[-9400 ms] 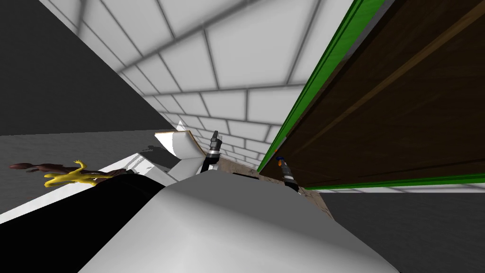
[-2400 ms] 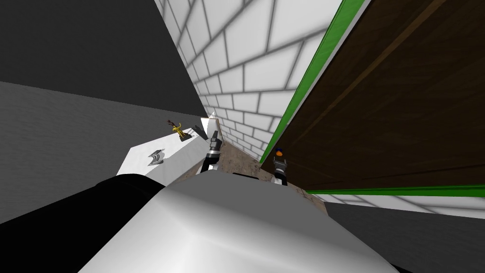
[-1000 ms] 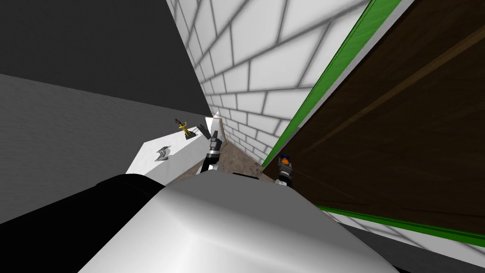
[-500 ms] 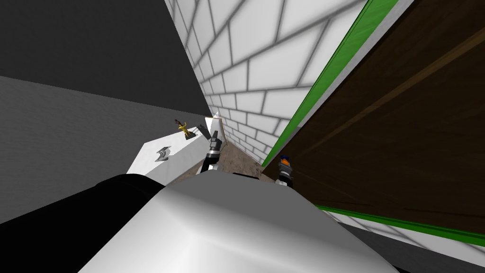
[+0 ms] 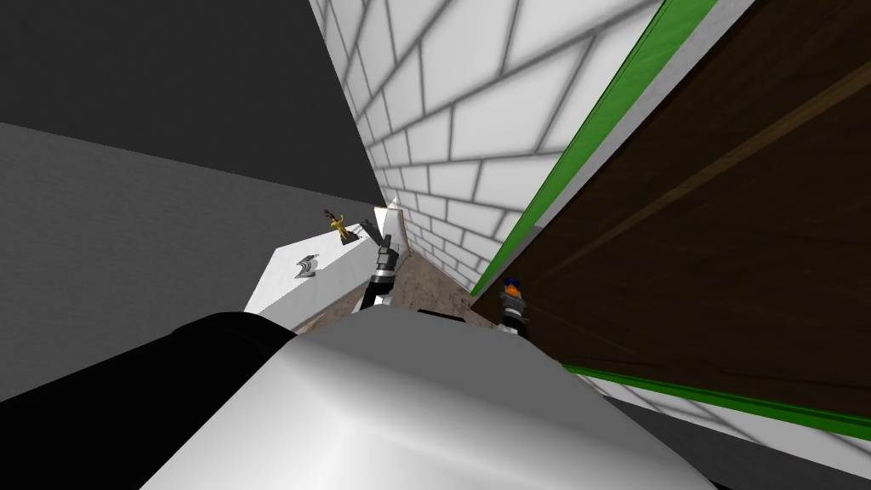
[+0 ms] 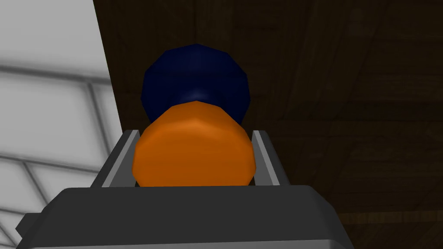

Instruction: Pull the door open

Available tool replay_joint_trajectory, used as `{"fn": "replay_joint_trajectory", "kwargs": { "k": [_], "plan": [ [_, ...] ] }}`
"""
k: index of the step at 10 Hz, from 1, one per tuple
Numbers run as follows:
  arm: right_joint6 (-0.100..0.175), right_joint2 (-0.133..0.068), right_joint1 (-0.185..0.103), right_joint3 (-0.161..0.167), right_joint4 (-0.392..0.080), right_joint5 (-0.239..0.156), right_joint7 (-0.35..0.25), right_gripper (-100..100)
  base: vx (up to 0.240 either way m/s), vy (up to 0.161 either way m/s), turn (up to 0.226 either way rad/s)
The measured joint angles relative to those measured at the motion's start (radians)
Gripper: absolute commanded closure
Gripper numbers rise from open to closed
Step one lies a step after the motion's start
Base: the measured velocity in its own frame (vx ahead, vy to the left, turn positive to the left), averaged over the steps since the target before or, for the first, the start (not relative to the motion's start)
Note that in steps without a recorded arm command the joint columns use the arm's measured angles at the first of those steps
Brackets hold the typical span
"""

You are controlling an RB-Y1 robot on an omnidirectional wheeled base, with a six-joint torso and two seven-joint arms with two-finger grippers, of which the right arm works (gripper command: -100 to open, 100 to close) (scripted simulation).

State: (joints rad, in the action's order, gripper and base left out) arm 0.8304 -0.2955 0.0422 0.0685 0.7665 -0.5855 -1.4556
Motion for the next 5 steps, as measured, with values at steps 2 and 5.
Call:
{"fn": "replay_joint_trajectory", "kwargs": {
  "k": [2,5],
  "plan": [
    [0.004,-0.016,0.011,0.029,-0.001,0.012,-0.032,100,-0.223,-0.039,0.115],
    [0.016,-0.047,0.021,0.07,-0.004,0.03,-0.086,100,-0.215,-0.022,0.122]
  ]
}}
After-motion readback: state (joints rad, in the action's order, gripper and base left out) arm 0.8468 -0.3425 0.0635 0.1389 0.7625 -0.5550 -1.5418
